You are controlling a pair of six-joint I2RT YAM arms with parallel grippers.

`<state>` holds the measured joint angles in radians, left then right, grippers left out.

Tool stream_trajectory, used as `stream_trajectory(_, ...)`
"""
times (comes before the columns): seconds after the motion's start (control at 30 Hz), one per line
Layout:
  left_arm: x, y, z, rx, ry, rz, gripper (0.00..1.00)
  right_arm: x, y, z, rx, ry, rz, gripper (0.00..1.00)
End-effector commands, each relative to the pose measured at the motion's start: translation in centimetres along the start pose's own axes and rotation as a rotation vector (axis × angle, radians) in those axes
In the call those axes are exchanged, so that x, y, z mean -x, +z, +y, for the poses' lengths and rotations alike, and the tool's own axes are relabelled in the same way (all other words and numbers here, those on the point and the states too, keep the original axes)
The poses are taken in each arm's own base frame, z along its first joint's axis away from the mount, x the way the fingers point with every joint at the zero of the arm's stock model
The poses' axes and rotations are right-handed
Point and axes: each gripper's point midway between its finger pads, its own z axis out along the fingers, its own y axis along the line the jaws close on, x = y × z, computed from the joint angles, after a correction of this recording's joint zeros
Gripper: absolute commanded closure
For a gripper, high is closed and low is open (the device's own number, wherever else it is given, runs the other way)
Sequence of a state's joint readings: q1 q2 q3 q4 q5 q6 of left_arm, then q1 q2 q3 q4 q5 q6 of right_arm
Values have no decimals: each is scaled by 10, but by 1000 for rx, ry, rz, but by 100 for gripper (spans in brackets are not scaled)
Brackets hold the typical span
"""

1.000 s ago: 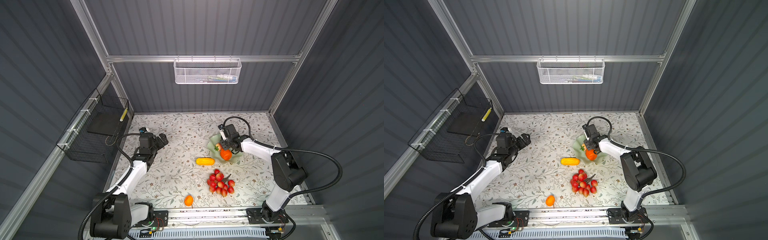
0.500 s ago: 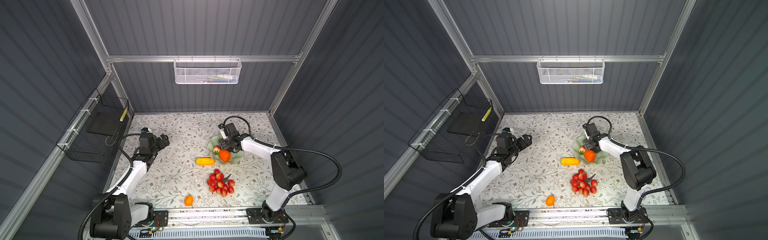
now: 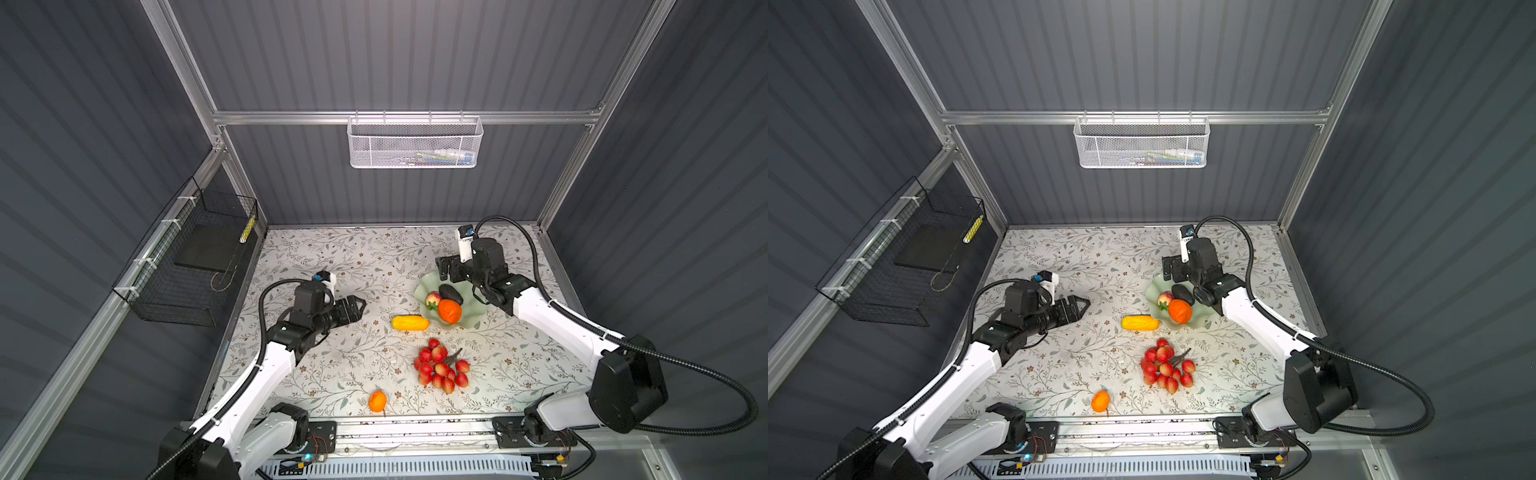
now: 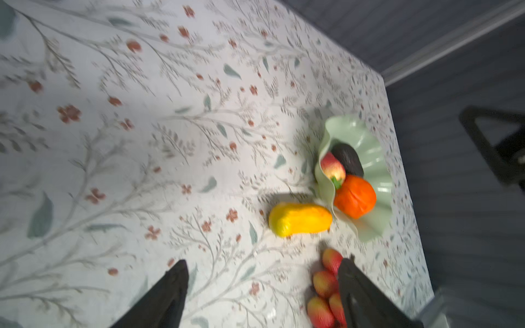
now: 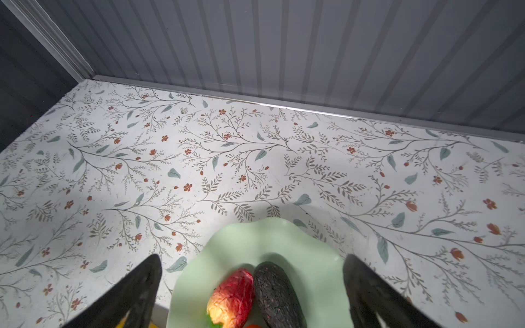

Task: Place and organize the fake fruits in the fruit bowl
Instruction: 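Reach the left gripper to the small tangerine near the robot and grasp it, then carry the tangerine with the left gripper toward the bowl while the right arm lifts away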

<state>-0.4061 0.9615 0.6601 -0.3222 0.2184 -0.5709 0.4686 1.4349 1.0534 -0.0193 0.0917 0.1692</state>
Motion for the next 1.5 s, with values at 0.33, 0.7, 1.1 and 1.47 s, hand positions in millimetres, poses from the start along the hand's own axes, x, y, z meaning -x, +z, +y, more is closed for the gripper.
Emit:
stream_trajectory(0.33, -134, -38, 0, 112, 89, 353, 19, -4, -10, -6, -1, 132, -54, 1)
stream_trajectory(0.7, -195, -9, -28, 112, 280, 524, 17, -13, -14, -13, -22, 130, -44, 1)
stream_trajectory(1.1, -223, -2, -16, 173, 316, 591, 34, -16, -15, -17, -22, 147, -49, 1)
stream_trajectory(1.47, -237, 5, -11, 189, 323, 650, 38, -18, -20, -22, -32, 153, -57, 1)
